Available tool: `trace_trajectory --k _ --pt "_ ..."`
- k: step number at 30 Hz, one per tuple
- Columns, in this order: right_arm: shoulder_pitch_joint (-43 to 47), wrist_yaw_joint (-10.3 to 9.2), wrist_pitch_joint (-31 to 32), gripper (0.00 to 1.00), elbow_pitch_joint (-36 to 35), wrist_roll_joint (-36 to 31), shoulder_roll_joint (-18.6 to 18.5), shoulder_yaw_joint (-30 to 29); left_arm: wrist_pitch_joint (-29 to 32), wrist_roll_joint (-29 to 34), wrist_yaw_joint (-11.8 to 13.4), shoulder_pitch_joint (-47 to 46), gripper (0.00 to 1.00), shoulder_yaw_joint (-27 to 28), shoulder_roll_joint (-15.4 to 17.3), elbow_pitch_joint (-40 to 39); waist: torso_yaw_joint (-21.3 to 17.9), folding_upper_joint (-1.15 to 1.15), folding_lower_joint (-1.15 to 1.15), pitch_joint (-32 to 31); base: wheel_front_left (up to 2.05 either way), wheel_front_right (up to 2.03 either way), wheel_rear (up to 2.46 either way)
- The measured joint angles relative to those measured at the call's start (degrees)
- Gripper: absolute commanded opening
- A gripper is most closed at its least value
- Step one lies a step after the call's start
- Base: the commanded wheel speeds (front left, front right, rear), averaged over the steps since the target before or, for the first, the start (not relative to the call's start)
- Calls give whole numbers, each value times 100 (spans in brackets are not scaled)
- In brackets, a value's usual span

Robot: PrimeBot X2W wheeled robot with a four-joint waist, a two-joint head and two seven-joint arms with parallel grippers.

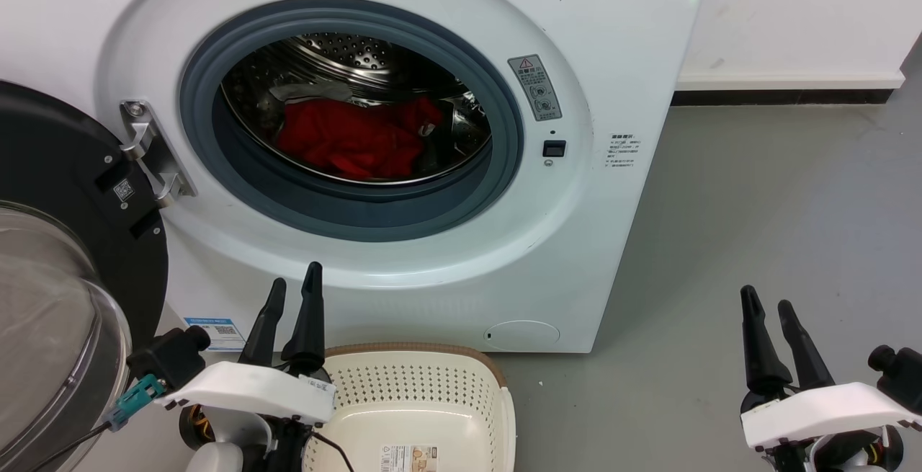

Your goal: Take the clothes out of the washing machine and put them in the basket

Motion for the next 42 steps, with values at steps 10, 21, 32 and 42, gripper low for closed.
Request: trace_trajectory --k 10,21,32,42 --pt "2 0 -197 100 -9 -868 0 27 -197 879 16 -58 100 -77 2 27 9 0 0 -2 0 0 0" --pt "14 0 -359 100 13 -1586 0 47 -354 1555 47 -102 100 -132 2 64 24 0 0 -5 0 0 0" --pt "30 1 -489 100 49 -2245 0 46 -499 2128 93 -108 100 -181 4 126 56 0 0 -6 0 0 0" --pt "30 1 -594 100 100 -2739 0 35 -623 2613 114 -130 100 -189 5 203 60 0 0 -3 0 0 0"
